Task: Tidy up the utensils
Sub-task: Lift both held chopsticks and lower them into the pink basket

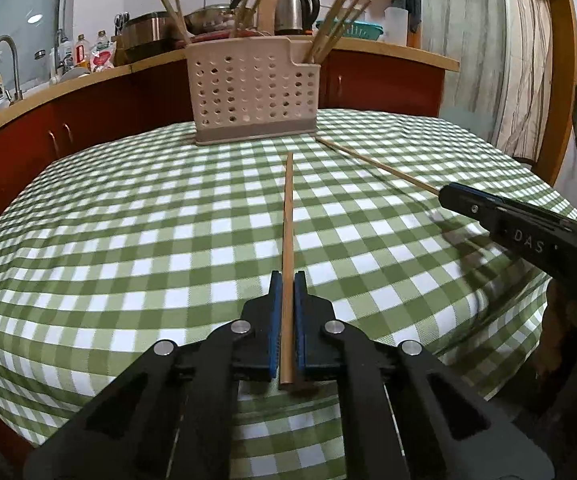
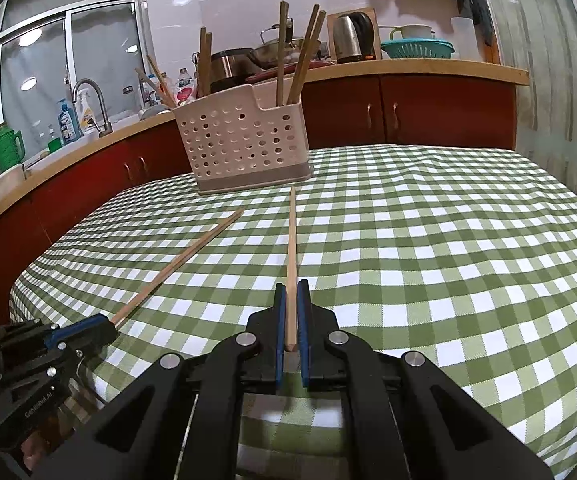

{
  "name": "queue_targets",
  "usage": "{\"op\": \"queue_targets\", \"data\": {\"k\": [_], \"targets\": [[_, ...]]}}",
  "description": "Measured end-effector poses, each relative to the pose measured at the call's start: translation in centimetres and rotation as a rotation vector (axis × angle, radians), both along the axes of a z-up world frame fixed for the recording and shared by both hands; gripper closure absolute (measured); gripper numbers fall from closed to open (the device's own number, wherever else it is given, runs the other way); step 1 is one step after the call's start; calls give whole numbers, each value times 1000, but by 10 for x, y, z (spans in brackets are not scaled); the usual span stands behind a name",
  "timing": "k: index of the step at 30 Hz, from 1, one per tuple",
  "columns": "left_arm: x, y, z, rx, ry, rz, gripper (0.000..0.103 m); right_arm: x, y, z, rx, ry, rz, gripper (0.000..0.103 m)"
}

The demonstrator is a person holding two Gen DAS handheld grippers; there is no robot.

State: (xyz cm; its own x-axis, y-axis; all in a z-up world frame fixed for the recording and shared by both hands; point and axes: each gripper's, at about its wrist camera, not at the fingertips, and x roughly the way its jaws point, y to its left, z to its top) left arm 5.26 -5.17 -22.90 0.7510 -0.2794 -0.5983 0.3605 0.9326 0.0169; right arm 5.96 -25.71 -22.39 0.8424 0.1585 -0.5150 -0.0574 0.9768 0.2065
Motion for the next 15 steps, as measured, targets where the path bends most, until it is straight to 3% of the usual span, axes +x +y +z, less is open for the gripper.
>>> {"op": "queue_targets", "data": {"k": [15], "targets": [[-4,21,50,-10,-184,63,96,-15,5,39,-36,-120,31,97]]}}
